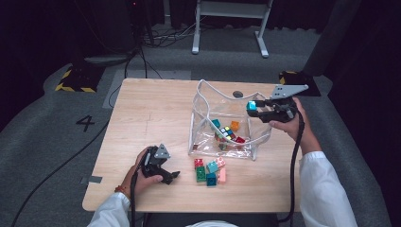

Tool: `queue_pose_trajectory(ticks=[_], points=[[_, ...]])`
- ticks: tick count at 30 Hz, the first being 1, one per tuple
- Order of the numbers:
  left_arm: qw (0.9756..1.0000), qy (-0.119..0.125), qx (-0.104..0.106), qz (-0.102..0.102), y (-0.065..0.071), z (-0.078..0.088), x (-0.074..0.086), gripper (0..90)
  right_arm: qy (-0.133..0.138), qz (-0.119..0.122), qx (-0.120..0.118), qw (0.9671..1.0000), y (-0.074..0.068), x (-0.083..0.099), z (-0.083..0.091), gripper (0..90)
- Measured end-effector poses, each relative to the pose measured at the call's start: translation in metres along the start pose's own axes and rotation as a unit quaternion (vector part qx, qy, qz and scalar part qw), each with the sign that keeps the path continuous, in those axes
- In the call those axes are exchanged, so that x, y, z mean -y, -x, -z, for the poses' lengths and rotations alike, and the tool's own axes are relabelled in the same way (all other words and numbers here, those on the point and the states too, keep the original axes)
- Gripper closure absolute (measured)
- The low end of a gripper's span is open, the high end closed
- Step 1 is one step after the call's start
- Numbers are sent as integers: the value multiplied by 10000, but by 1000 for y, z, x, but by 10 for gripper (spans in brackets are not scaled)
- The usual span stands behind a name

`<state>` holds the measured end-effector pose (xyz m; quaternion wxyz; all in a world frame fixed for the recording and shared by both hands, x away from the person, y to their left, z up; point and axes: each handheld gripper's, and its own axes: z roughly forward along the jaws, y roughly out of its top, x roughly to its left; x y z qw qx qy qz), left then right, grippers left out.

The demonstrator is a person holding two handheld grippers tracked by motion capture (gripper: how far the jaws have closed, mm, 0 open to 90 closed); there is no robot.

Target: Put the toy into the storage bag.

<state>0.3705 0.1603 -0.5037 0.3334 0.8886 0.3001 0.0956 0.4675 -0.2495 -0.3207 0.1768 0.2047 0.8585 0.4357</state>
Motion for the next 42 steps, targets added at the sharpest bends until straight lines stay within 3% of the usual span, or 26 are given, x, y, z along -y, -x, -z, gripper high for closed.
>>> queue_pose_trajectory(ticks=[4, 8, 14, 18, 22, 23, 30, 33, 37, 40, 42], points=[[10000, 2, -6, -4, 0, 0, 0, 3, -309, 109, -64, 9994, 0, -6, -11, 550], [10000, 1, 6, 6, 0, 0, 0, 3, -733, 303, -139, 9968, -1, -12, -24, 550], [10000, 2, -6, -3, 0, 0, 0, 3, -1375, 409, -175, 9895, -1, -16, -41, 550], [10000, 1, 2, 2, 0, 0, 0, 3, -1756, 633, -140, 9823, 1, -17, -48, 549], [10000, -1, -7, -4, 0, 0, 0, 3, -1963, 548, -222, 9788, 2, -16, -53, 550], [10000, 2, -7, -4, 0, 0, 0, 3, -2038, 522, -250, 9773, 2, -15, -54, 550], [10000, -4, 5, 3, 0, 0, 0, 3, -2868, 491, -74, 9567, 11, -3, -49, 550], [10000, 3, 1, 2, 0, 0, 0, 3, -3006, 446, -21, 9527, 15, 1, -42, 550], [10000, 2, -6, -3, 0, 0, 0, 3, -3118, 443, -21, 9491, 18, 4, -37, 549], [10000, 3, -7, -3, 0, 0, 0, 3, -3066, 507, -3, 9505, 17, 2, -34, 549], [10000, -3, 4, 4, 0, 0, 0, 3, -2985, 494, 50, 9531, 16, 1, -31, 547]])
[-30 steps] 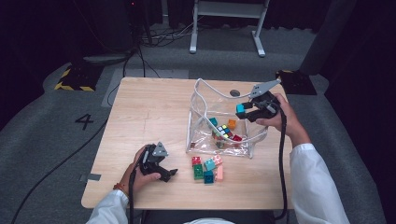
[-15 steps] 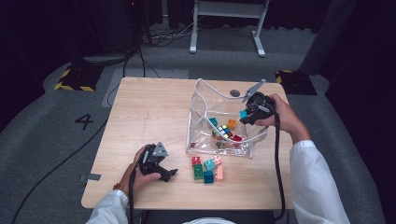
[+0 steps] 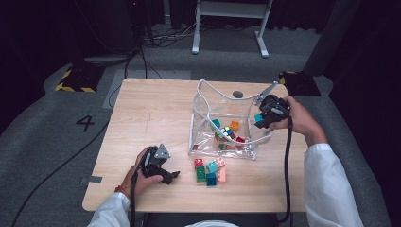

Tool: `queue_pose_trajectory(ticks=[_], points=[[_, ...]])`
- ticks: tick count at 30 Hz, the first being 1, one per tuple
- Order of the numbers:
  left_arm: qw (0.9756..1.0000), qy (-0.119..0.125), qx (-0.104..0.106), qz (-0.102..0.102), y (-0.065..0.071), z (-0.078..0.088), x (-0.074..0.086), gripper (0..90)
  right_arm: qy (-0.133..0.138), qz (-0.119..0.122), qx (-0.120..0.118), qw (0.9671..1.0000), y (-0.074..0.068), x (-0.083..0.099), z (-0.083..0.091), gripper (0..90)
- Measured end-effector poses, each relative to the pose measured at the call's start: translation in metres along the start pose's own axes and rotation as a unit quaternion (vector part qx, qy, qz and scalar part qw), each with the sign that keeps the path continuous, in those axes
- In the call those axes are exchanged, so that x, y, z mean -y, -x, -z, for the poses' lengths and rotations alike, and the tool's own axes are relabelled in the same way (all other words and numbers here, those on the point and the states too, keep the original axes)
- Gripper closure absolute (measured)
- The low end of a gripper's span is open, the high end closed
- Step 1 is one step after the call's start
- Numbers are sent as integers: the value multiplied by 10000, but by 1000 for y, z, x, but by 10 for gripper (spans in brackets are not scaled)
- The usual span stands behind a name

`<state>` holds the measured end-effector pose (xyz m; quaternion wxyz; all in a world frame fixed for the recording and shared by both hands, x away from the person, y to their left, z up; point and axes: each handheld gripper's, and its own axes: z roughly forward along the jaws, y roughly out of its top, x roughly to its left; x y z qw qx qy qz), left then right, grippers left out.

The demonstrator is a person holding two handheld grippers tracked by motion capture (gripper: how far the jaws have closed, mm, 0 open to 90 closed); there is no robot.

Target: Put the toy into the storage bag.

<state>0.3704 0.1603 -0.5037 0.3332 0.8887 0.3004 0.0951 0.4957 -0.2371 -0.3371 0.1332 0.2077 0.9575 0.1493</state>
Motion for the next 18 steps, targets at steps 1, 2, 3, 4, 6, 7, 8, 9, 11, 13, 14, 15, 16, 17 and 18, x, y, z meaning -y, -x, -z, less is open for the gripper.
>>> queue_pose_trajectory(ticks=[1, 2, 3, 4, 6, 7, 8, 9, 11, 13, 14, 15, 16, 17, 18], points=[[10000, 6, -10, -6, 0, 0, 0, 3, 78, 0, 0, 10000, 0, 0, 1, 544], [10000, 4, 2, 1, 0, 0, 0, 3, 165, 0, -30, 9999, -1, 1, 2, 534], [10000, 6, -11, -7, 0, 0, 0, 3, 267, 16, -31, 9996, -2, 1, 3, 520], [10000, 4, 1, 0, 0, 0, 0, 3, 323, 8, -40, 9995, -3, 2, 3, 513], [10000, 5, -2, 0, 0, 0, 0, 3, 462, -31, -56, 9989, -4, 3, 5, 506], [10000, 5, -3, -1, 0, 0, 0, 3, 580, -57, -70, 9983, -5, 4, 6, 498], [10000, 5, -10, -7, 0, 0, 0, 3, 691, -83, -90, 9975, -5, 6, 7, 495], [10000, 6, -9, -5, 0, 0, 0, 3, 788, -104, -116, 9968, -4, 7, 8, 493], [10000, 5, -9, -8, 0, 0, 0, 3, 1050, -216, -121, 9942, -4, 11, 13, 478], [10000, 4, -2, -2, 0, 0, 0, 3, 1291, -259, -105, 9912, -5, 15, 19, 466], [10000, 5, -10, -9, 0, 0, 0, 3, 1351, -277, -102, 9904, -6, 16, 20, 455], [10000, 5, -10, -9, 0, 0, 0, 3, 1398, -381, -92, 9894, -9, 18, 24, 443], [10000, 6, -10, -7, 0, 0, 0, 3, 1537, -309, -64, 9876, -10, 19, 26, 437], [10000, 6, -10, -7, 0, 0, 0, 3, 1615, -336, -61, 9863, -11, 21, 27, 427], [10000, 4, -10, -8, 0, 0, 0, 3, 1682, -364, -47, 9851, -13, 23, 29, 413]])
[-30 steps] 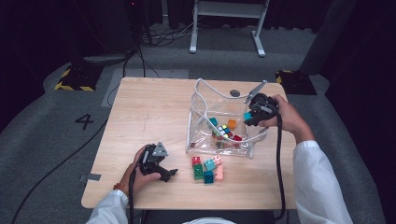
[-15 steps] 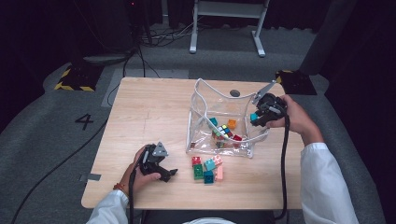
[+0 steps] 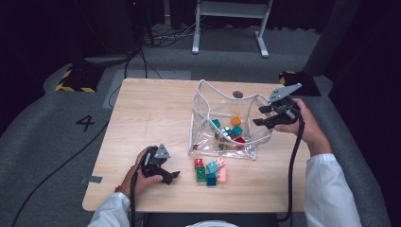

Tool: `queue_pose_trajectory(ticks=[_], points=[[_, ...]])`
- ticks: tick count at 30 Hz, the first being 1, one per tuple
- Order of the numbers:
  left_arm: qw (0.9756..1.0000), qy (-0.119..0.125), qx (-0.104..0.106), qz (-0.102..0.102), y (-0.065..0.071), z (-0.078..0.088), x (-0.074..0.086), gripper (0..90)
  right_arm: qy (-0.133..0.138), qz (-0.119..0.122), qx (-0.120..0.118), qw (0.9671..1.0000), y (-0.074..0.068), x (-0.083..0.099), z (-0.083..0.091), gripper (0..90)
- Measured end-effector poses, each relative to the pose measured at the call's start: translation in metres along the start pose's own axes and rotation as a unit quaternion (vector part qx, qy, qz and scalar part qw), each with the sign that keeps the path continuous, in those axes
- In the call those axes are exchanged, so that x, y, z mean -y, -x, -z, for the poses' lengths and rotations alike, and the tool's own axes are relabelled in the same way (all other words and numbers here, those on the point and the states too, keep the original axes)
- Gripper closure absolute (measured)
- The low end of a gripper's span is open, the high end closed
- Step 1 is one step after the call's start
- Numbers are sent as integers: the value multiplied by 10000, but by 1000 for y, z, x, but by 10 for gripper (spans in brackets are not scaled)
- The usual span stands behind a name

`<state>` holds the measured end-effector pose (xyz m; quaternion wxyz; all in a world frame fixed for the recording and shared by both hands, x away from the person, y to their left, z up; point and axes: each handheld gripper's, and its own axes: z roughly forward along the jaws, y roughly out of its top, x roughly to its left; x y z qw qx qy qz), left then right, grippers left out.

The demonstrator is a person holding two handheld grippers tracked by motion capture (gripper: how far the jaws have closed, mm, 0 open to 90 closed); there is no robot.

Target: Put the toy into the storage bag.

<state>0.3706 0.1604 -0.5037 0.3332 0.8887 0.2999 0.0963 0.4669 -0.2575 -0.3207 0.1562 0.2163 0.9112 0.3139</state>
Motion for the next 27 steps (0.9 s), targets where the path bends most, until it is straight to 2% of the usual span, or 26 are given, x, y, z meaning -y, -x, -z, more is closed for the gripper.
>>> queue_pose_trajectory(ticks=[6, 9, 11, 21, 27], points=[[10000, 1, 8, 6, 0, 0, 0, 3, 566, -184, 209, 9980, -6, 12, 13, 331], [10000, 1, 1, 1, 0, 0, 0, 3, 917, -349, 371, 9945, -10, 21, 23, 314], [10000, 2, -1, 2, 0, 0, 0, 3, 1110, -415, 389, 9922, -11, 27, 29, 302], [10000, 1, 7, 7, 0, 0, 0, 3, 1499, -404, 730, 9852, -25, 56, 52, 275], [10000, 2, 6, 7, 0, 0, 0, 3, 1579, -417, 794, 9834, -32, 75, 54, 271]])
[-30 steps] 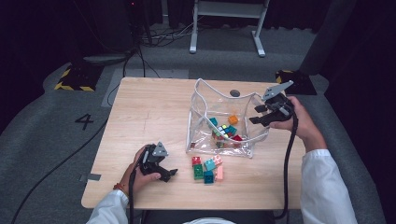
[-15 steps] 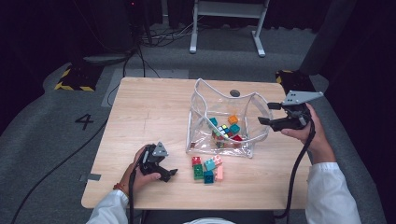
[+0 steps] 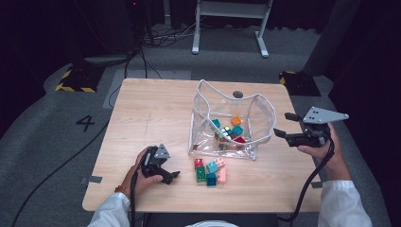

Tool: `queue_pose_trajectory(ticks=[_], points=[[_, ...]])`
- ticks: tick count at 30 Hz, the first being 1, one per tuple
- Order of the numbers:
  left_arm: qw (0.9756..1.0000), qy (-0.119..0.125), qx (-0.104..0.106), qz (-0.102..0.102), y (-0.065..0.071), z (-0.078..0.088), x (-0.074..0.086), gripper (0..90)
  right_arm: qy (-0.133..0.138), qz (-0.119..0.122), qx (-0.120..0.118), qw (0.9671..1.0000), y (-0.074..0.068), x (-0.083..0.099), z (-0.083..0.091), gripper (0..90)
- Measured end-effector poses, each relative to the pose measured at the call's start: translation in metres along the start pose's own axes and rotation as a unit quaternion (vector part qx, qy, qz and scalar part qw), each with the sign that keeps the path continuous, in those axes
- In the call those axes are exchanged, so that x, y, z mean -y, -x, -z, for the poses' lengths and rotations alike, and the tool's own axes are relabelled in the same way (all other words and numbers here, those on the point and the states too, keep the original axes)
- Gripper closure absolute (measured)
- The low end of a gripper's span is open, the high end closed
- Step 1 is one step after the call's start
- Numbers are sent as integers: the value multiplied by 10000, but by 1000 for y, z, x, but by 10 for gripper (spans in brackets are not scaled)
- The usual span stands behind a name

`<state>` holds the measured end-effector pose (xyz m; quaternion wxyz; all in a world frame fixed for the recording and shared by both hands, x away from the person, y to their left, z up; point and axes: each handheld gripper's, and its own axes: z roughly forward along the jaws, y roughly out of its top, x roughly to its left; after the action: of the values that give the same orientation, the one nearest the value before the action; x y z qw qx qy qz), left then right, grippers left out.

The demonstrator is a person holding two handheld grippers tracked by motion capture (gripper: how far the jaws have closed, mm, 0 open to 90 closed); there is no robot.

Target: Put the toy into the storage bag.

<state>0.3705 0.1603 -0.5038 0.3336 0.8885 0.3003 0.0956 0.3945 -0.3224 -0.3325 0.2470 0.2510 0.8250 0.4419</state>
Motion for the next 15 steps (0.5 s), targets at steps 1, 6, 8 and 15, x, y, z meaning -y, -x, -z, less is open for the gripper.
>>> queue_pose_trajectory(ticks=[1, 6, 8, 15], points=[[10000, -3, 4, 2, 0, 0, 0, 3, 6, -38, 0, 10000, -1, 4, 1, 271], [10000, -3, -7, -7, 0, 0, 0, 3, -38, -65, -42, 10000, -4, 19, 1, 271], [10000, -4, 1, 1, 0, 0, 0, 3, -34, -74, -76, 9999, -8, 26, 0, 271], [10000, 1, -6, -4, 0, 0, 0, 3, -122, -112, -210, 9996, -21, 49, -7, 277]])
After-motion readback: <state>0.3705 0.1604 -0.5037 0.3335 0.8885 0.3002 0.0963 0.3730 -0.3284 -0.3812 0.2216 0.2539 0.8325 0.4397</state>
